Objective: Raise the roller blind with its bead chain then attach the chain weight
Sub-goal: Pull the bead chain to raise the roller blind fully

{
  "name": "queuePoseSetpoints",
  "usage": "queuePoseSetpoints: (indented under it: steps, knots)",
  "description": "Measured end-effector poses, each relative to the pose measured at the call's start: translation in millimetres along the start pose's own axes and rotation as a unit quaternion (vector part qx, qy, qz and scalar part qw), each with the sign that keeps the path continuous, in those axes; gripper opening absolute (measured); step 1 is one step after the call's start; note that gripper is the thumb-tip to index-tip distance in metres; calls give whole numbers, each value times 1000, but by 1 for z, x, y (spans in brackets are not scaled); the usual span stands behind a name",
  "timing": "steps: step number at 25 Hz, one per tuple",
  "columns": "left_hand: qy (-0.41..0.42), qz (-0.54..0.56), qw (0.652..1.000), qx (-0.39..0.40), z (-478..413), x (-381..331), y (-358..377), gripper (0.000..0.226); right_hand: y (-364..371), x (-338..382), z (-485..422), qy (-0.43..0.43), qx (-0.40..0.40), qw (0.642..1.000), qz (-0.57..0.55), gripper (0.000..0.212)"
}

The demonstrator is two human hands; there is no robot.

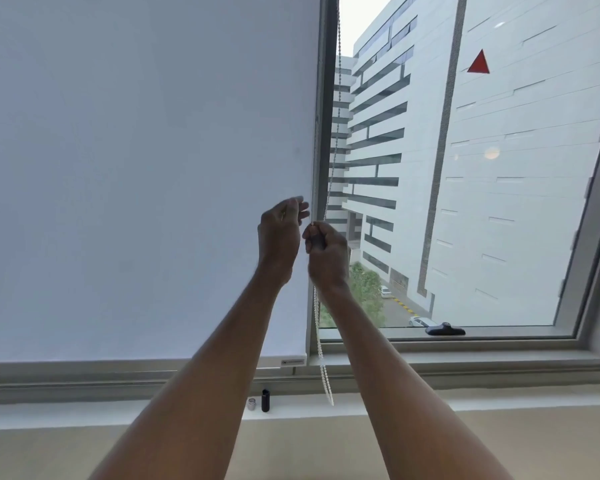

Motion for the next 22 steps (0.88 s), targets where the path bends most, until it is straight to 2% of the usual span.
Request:
queuePoseSetpoints:
  steps: [5, 11, 13, 17, 22]
  knots:
    - [25, 36, 998, 35, -25, -36, 18, 32, -2, -35, 30, 25, 14, 1000, -1, 35]
    - [-40, 148, 986, 63, -35, -52, 28, 29, -7, -70, 73, 74, 42, 996, -4, 39]
    - [-40, 146, 986, 65, -35, -48, 29, 27, -9, -81, 83, 84, 52, 995, -11, 40]
    - [18, 139, 989, 38, -28, -33, 29, 32, -8, -87, 87, 85, 66, 994, 12, 41]
    - [42, 118, 991, 38, -10, -20, 29, 29, -11, -85, 74, 98, 128, 985, 64, 27]
Point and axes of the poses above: each hand's wrist, its own z-axis away from the middle knuckle, its own y-axis out of the palm, x = y × z, the point moved 1 cm from there along -z, towards the middle knuckle, and after that the axes turned 5 degrees about -x, right-handed, at the moved point
